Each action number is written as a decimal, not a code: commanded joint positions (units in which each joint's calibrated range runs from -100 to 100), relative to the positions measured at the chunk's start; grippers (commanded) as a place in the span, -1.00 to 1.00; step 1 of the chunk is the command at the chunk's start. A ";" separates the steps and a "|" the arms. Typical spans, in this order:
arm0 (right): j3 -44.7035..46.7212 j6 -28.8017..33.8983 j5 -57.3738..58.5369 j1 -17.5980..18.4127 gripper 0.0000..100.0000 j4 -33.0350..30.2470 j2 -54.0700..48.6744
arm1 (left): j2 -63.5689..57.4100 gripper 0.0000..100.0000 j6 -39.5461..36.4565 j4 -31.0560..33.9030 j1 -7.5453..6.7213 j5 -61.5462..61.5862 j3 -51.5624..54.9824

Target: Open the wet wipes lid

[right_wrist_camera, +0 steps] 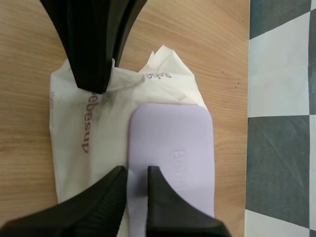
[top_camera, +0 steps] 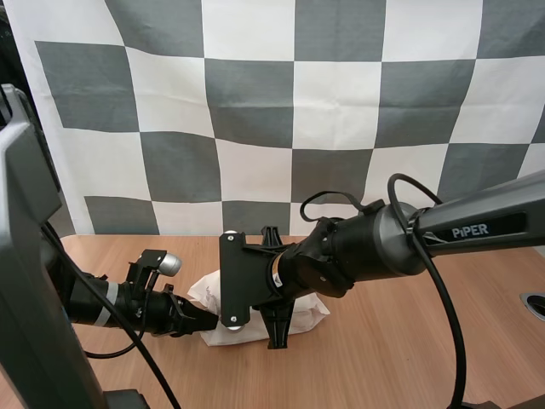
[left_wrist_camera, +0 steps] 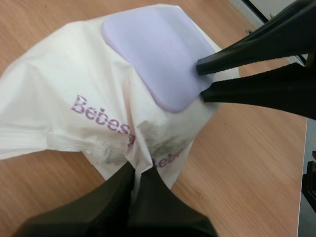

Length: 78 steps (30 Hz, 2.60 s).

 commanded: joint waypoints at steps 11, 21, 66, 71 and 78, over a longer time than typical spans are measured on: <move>-0.01 -0.22 2.64 0.01 -1.00 -1.33 0.06 | 0.07 -1.00 0.16 -0.07 -0.01 0.02 0.07; -0.13 -0.22 2.64 0.01 -1.00 -2.62 0.06 | 0.07 -1.00 0.62 0.33 -0.01 0.02 0.07; -3.97 1.28 -15.91 -2.68 -1.00 -4.37 0.41 | 0.07 -1.00 1.01 3.79 -0.01 0.02 0.07; -3.97 1.18 -22.94 -4.06 -1.00 -4.37 4.41 | 0.07 -1.00 1.01 4.32 -0.01 0.02 0.07; -6.63 0.94 -32.65 -7.51 -1.00 -2.21 10.42 | 0.07 -1.00 1.01 6.03 -0.01 0.02 0.07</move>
